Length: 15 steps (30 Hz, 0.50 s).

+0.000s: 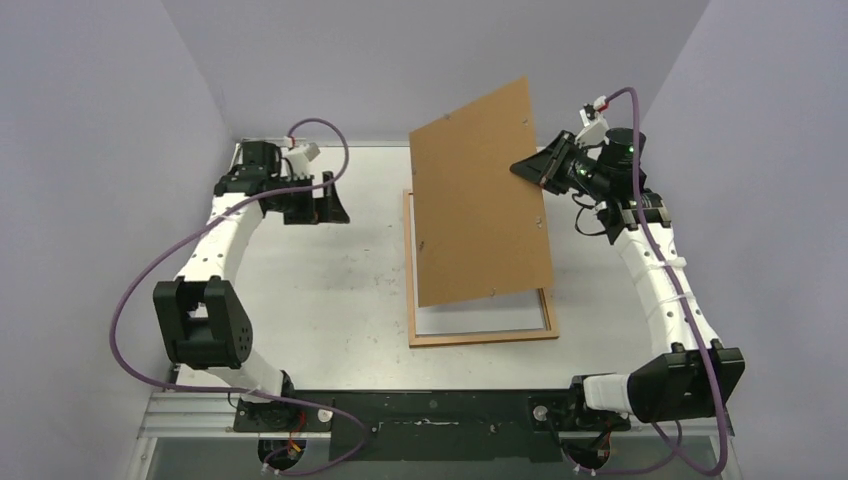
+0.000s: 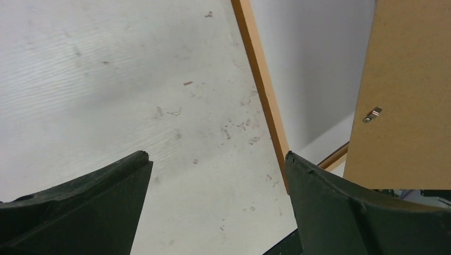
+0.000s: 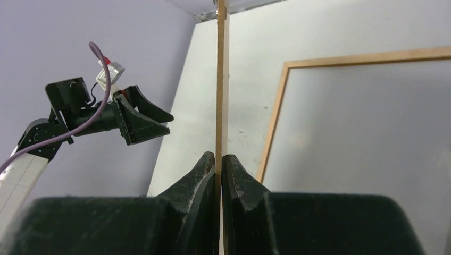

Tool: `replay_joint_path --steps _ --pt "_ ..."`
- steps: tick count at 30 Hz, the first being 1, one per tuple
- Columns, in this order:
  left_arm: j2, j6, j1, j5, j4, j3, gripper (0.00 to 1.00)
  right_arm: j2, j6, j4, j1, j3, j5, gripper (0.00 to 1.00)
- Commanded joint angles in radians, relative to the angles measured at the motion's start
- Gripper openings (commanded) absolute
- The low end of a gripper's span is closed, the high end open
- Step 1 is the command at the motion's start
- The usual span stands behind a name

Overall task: Put the photo into the frame
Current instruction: Place the photo frame item in the photo frame.

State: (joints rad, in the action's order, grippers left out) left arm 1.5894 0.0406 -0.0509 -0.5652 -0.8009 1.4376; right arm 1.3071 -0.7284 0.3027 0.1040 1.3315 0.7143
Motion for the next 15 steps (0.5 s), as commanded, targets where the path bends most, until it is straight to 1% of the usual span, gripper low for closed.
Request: replay_joint_path --steps 1,5,7,11,15 --pt "0.034 0.047 0.113 0.007 0.180 -0.072 0.94 -0.034 0.071 0.119 -0.046 0.018 0.016 0.05" --pt "0.092 0.066 0.217 0.053 0.232 -0.102 0.93 -0.039 0.087 0.127 -0.088 -0.025 0.038 0.05" --pt "0.115 0.069 0.245 0.061 0.236 -0.101 0.92 -0.033 0.086 0.098 -0.089 -0.065 0.048 0.05" --pt "0.127 0.082 0.252 0.058 0.251 -0.120 0.87 -0.013 0.058 0.014 -0.090 -0.150 0.074 0.05" --pt "0.124 0.064 0.252 0.066 0.240 -0.134 0.84 0.020 0.053 -0.030 -0.090 -0.176 0.094 0.05"
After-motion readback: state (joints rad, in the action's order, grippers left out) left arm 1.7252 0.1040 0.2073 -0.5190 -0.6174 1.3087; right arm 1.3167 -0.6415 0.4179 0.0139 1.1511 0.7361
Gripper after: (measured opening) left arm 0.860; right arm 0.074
